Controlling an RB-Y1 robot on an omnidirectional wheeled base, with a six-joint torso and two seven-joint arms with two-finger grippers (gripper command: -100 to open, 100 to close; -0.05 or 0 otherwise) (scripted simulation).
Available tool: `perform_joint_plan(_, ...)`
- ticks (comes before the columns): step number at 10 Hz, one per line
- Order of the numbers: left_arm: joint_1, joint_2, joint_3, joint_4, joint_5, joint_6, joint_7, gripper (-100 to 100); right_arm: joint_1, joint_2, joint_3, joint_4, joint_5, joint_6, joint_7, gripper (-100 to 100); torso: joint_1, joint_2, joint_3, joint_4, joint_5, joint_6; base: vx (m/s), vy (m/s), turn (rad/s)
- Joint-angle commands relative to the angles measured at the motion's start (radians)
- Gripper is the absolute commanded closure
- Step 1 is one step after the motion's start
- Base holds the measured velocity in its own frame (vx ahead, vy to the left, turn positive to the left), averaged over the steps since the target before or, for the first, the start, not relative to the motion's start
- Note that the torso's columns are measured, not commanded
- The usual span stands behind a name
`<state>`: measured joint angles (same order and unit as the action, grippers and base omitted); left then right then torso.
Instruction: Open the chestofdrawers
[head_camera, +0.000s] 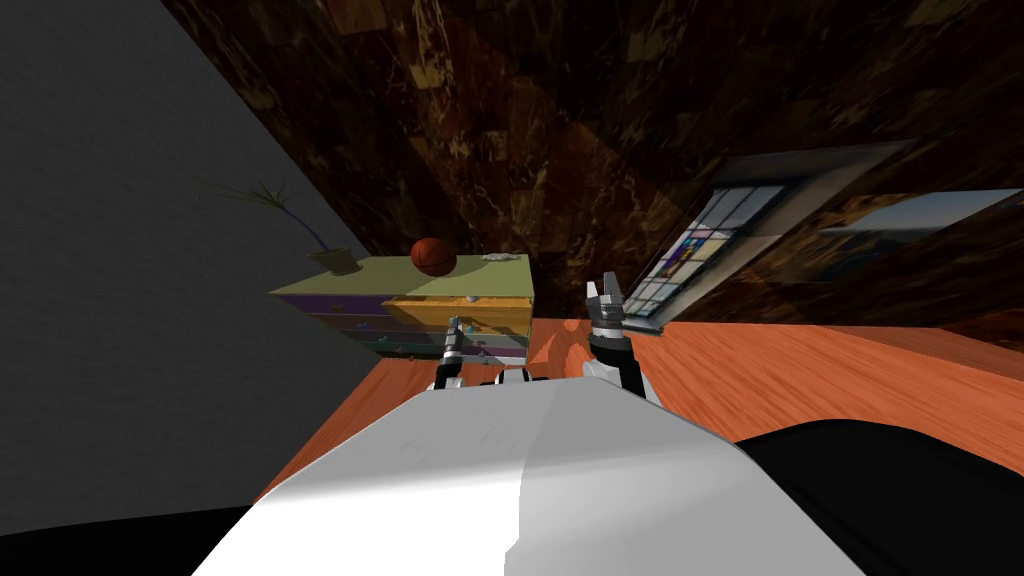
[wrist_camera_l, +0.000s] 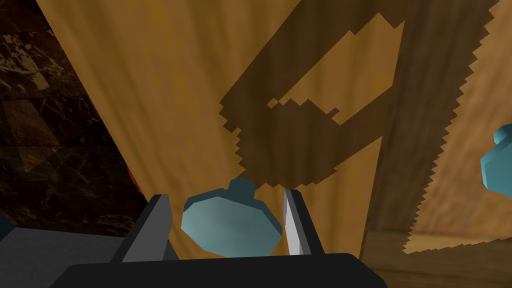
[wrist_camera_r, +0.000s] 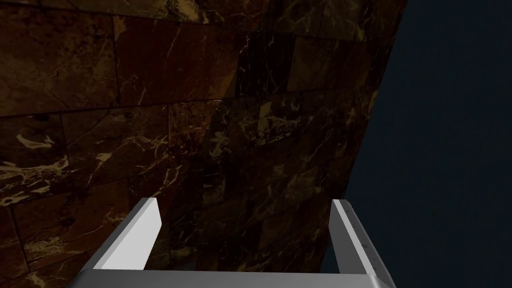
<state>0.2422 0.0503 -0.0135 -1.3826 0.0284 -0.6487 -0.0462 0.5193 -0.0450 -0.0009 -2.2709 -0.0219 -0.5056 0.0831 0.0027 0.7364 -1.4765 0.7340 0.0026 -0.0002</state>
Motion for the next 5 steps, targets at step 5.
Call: perform_joint_plan(5, 0.022, 0.013, -0.01, -0.023, -0.001, 0.028, 0.011, 100, 0.0, 0.0, 0.0, 0.0, 0.0, 0.0, 0.0, 0, -0.001, 0.003, 0.002, 0.001, 0.0, 0.0, -0.149, 0.011, 0.017)
